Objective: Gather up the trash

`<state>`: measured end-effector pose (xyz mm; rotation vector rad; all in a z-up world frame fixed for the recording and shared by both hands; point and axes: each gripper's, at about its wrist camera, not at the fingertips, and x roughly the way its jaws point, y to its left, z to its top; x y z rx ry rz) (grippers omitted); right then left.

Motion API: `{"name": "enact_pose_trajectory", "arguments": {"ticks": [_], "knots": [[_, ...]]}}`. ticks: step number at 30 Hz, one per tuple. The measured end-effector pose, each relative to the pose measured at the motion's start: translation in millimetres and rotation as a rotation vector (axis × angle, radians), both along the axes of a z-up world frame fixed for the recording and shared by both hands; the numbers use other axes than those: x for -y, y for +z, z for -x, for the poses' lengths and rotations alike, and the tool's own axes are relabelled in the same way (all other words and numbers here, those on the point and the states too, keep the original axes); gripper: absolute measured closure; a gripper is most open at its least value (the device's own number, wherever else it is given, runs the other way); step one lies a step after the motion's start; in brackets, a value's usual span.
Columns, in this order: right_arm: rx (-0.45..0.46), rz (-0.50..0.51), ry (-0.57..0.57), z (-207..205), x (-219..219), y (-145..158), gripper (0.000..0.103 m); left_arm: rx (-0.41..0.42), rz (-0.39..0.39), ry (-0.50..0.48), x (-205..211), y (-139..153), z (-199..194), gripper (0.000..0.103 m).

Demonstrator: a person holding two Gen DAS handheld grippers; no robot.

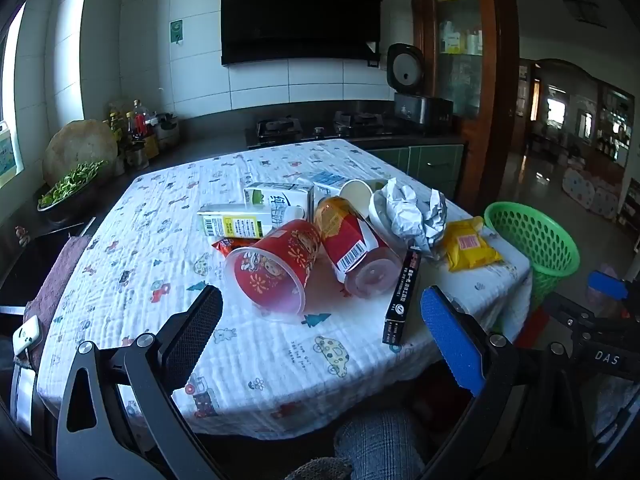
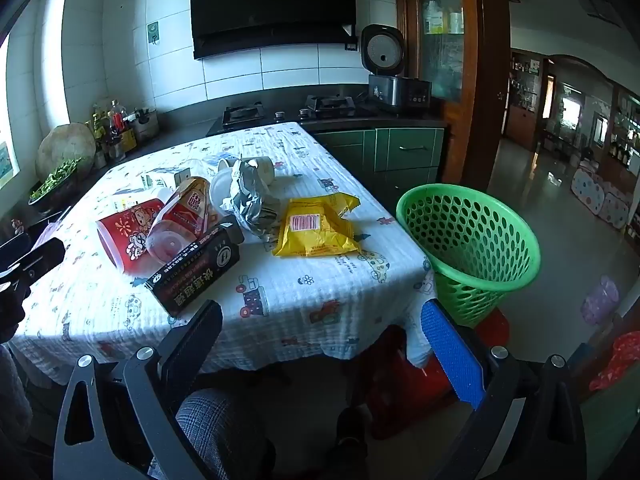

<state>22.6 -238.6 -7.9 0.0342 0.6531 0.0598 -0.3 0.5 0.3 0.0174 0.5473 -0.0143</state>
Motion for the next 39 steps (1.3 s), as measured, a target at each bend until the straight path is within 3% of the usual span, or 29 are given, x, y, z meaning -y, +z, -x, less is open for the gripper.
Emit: {"name": "enact_pose_trajectory", "arguments": {"ticks": [39], "knots": [[0.03, -0.007, -0.018, 8.2, 9.7, 14.8, 0.006, 0.019, -0.022, -0.004, 4.6, 10.3, 3.6, 0.005]]}}
